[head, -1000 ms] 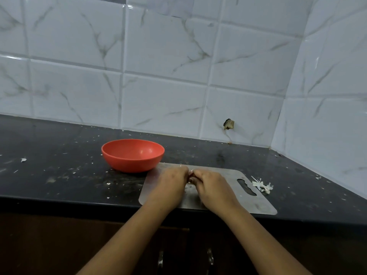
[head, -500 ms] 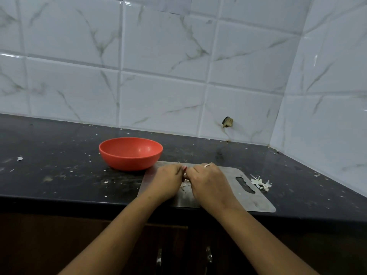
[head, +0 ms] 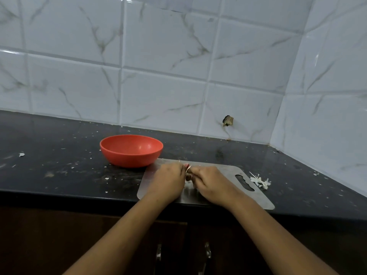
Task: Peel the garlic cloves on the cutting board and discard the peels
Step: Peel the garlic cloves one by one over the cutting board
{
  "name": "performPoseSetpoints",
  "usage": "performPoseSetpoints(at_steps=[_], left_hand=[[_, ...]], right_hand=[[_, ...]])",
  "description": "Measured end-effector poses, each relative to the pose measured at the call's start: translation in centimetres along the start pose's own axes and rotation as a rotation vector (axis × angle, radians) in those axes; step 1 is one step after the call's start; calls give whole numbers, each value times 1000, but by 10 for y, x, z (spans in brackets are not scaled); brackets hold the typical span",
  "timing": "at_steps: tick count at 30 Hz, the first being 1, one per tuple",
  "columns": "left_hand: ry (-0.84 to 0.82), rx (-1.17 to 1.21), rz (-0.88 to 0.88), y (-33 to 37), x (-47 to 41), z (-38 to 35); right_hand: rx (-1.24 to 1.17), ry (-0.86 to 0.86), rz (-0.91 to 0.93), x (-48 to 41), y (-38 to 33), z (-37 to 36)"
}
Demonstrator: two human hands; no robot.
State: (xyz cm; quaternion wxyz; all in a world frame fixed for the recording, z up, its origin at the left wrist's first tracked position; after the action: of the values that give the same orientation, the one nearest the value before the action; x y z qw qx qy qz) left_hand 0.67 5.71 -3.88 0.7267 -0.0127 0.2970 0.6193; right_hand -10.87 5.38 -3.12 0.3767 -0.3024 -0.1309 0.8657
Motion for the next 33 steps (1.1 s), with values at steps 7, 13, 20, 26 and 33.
performPoseSetpoints(at_steps=[7,13,20,26,33], left_hand=[[-5,-44,8,0,1,0],[5,37,64,-1,1,5],[-47,163,54,-10,-3,6],[-62,58,-19,-7,-3,2],[-67,37,-30,-3,-2,2]], right_hand=[[60,112,37,0,-1,-2],[217,197,8,0,-13,-6],[-5,94,20,2,-6,-6],[-55,61,-23,0,-3,-8],[74,158,-18,4,-14,-5]])
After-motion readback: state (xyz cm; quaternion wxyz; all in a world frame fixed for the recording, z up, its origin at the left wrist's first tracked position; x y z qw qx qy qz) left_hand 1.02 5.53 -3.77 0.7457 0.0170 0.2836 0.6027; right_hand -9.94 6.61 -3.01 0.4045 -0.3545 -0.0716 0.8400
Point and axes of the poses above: each hand's wrist, its own x-axis away from the middle knuckle, its own z-axis out of the back of the hand, y = z × x, the point moved 5 cm from there along -x, towards the middle knuckle, and after that the axes turned 13 degrees about -x, right-handed, at the moved point
